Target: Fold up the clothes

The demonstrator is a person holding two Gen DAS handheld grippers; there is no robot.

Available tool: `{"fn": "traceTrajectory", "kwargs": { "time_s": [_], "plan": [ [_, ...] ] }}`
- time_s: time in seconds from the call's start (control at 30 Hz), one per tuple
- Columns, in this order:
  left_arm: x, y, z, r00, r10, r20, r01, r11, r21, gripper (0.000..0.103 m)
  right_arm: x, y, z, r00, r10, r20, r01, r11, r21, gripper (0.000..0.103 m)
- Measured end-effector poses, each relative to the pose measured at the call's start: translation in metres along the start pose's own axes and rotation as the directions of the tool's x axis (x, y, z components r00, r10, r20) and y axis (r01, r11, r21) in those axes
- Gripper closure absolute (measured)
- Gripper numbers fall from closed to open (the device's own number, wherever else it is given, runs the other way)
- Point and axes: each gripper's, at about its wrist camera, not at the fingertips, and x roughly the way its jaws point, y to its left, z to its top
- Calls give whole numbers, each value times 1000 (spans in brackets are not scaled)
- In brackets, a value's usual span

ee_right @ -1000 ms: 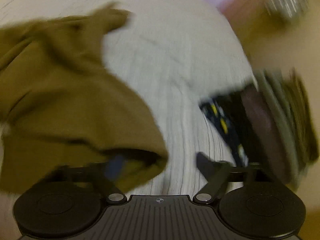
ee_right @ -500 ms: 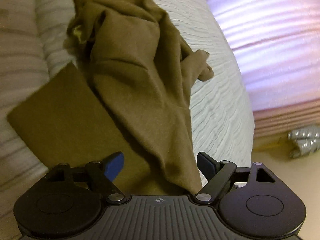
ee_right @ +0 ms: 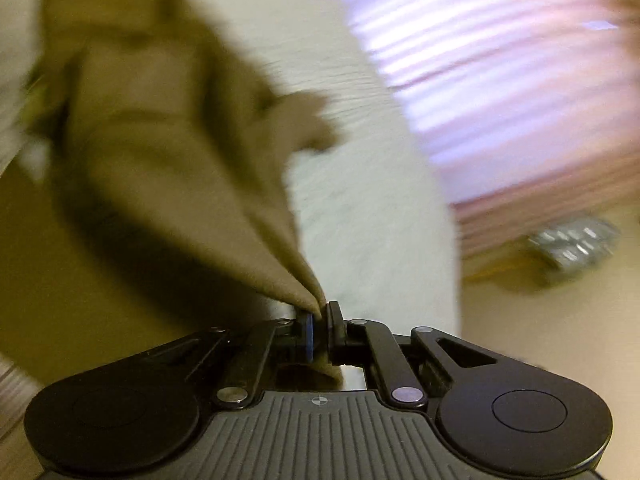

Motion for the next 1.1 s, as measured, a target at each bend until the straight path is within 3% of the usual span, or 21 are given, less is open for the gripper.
{"fn": "traceTrajectory", "kwargs": {
  "time_s": [0.17, 0.23, 0.37, 0.47, 0.57, 0.63, 0.73, 0.83, 0.93, 1.03, 1.1],
  "plan": [
    [-62, 57, 51, 986, 128, 104, -119, 989, -85, 97, -25, -86, 30, 980, -181, 82, 166, 974, 157, 99],
    [-97, 84, 75, 965, 209, 158, -191, 974, -119, 97, -38, -121, 45, 960, -250, 127, 222, 954, 201, 99],
    [-164, 132, 122, 901, 353, 251, -309, 930, -200, 97, -76, -194, 79, 899, -366, 242, 279, 903, 326, 99],
    [-216, 152, 141, 853, 435, 288, -374, 895, -242, 97, -107, -228, 95, 879, -353, 322, 234, 906, 354, 99],
    [-260, 153, 142, 830, 488, 271, -420, 866, -271, 97, -130, -240, 101, 880, -283, 382, 167, 936, 310, 99],
    [-286, 147, 134, 833, 502, 233, -434, 854, -288, 97, -149, -236, 96, 892, -209, 401, 102, 957, 271, 99],
    [-322, 135, 119, 856, 495, 151, -435, 846, -309, 97, -176, -226, 84, 911, -86, 403, 2, 979, 204, 99],
    [-343, 131, 117, 882, 464, 85, -419, 853, -312, 97, -199, -224, 77, 923, 1, 385, -64, 986, 151, 99],
    [-360, 145, 126, 898, 437, 57, -409, 874, -262, 97, -211, -237, 85, 926, 23, 377, -84, 986, 146, 99],
    [-357, 174, 137, 909, 412, 69, -380, 884, -274, 97, -217, -250, 95, 923, 29, 384, -100, 981, 168, 99],
    [-325, 198, 134, 919, 386, 77, -350, 890, -292, 97, -189, -244, 110, 925, 67, 375, -136, 978, 159, 99]
  ]
}}
